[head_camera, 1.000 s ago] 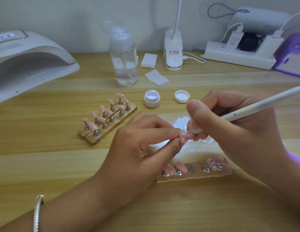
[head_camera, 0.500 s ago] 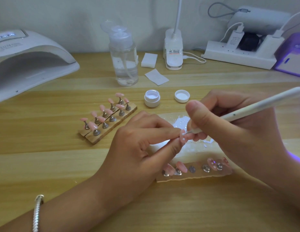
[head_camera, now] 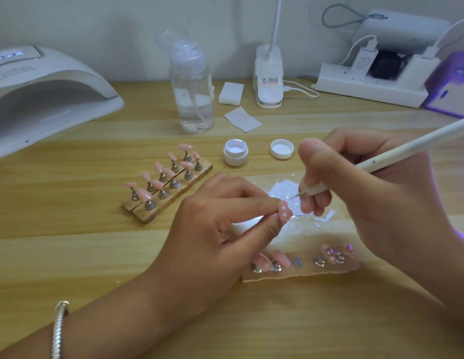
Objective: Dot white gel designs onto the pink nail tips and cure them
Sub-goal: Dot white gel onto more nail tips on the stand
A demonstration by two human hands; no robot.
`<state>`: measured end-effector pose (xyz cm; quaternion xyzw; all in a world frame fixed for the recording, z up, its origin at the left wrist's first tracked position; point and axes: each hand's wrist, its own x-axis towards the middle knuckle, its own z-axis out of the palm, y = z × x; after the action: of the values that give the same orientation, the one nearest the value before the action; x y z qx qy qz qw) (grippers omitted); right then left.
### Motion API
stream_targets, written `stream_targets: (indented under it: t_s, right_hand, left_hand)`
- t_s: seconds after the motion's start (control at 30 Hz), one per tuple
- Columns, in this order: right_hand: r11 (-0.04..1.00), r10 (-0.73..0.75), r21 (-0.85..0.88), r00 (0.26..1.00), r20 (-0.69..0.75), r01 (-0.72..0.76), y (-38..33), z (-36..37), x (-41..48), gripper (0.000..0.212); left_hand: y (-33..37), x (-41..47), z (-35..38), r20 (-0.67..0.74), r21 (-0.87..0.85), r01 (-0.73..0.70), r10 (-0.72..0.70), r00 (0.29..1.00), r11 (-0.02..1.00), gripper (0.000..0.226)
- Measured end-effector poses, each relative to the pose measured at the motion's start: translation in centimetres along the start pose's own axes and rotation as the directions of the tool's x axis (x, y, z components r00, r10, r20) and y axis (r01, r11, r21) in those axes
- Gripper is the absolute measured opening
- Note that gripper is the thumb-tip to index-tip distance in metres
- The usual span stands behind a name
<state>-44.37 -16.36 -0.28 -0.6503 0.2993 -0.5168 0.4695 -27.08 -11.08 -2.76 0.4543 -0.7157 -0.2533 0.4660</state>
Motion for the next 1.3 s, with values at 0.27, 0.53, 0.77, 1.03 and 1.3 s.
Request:
stream_targets:
  t_s: [0.27,0.53,0.77,1.03,1.3]
  right_hand:
    - [0.997,0.029,-0.068,0.996,-0.081,-0.035,0.2,-1.4,1.8,0.047]
    - [0.837,0.171,-0.529,0.985,0.015,-0.137,1.8,-2.1,1.6,0.047]
    - [0.785,0.175,-0.606,0.984,0.016,-0.130,2.1,-2.3,1.5,0.040]
    - [0.819,0.121,-0.567,0.992,0.022,-0.087,2.3,-2.2,1.4,0.043]
    - [0.987,-0.090,-0.135,0.995,-0.044,0.084,-0.3,-0.7,0.7,0.033]
  left_hand:
    - [0.0,-0.2,0.1,0.026,-0.137,0.044,-0.041,0.999,0.990,0.013]
    - [-0.4,0.0,-0.1,-0.010,0.044,0.013,-0.012,1.000,0.999,0.014]
    - [-0.5,0.1,0.0,-0.012,0.082,0.010,-0.009,1.000,0.997,0.017]
    - [-0.4,0.0,0.0,-0.006,0.059,0.017,-0.016,1.000,0.998,0.016]
    - [-0.6,-0.2,0.2,0.016,-0.119,0.069,-0.068,0.998,0.991,0.012]
